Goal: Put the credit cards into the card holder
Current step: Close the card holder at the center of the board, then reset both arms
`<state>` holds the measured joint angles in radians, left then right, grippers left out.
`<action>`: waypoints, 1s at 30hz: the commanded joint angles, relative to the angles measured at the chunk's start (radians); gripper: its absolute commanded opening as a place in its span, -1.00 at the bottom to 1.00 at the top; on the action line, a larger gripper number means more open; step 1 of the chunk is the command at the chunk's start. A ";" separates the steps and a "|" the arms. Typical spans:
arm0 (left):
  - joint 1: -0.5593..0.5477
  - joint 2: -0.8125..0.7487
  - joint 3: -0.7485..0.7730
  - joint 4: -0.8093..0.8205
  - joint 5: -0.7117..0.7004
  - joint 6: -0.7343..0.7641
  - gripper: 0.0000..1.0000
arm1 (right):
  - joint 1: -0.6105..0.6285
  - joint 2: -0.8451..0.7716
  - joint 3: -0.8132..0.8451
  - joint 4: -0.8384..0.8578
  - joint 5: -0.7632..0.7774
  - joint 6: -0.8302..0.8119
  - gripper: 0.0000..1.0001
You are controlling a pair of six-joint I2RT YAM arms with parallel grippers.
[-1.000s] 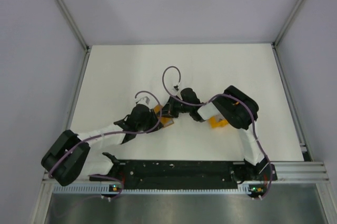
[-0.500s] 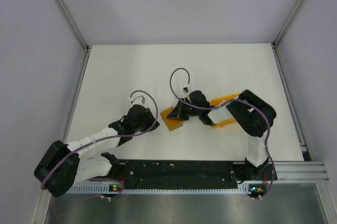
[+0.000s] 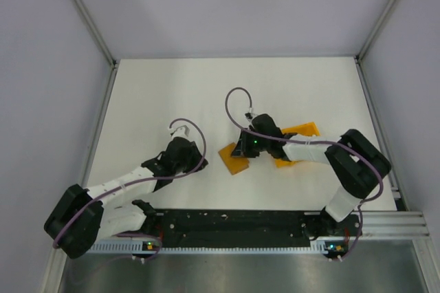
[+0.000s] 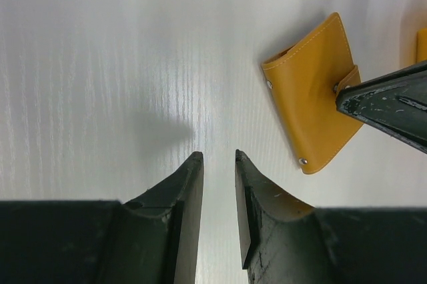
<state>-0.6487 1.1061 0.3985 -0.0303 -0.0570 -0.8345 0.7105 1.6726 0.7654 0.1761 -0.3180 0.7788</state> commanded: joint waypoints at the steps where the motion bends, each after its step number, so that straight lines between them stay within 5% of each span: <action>1: 0.001 0.001 0.028 0.023 0.016 0.015 -0.39 | -0.008 -0.097 0.034 -0.092 0.077 -0.079 -0.77; 6: 0.001 0.005 0.022 0.069 0.042 0.023 -0.35 | -0.006 -0.218 -0.002 -0.148 0.169 -0.113 -0.75; 9: 0.000 0.001 0.017 0.098 0.083 0.035 -0.10 | -0.006 -0.301 -0.030 -0.168 0.238 -0.128 -0.41; 11: 0.001 0.003 0.020 0.112 0.091 0.040 0.31 | -0.009 -0.341 -0.041 -0.206 0.286 -0.130 -0.16; 17: 0.001 -0.022 0.034 0.104 0.091 0.038 0.97 | -0.009 -0.338 0.005 -0.336 0.353 -0.156 -0.05; 30: 0.000 -0.045 0.091 -0.017 0.017 0.044 0.96 | -0.009 -0.428 -0.026 -0.342 0.408 -0.208 0.31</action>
<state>-0.6491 1.0966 0.4480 -0.0059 0.0120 -0.8043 0.7086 1.3315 0.7399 -0.1699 0.0372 0.6064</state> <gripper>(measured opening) 0.983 0.637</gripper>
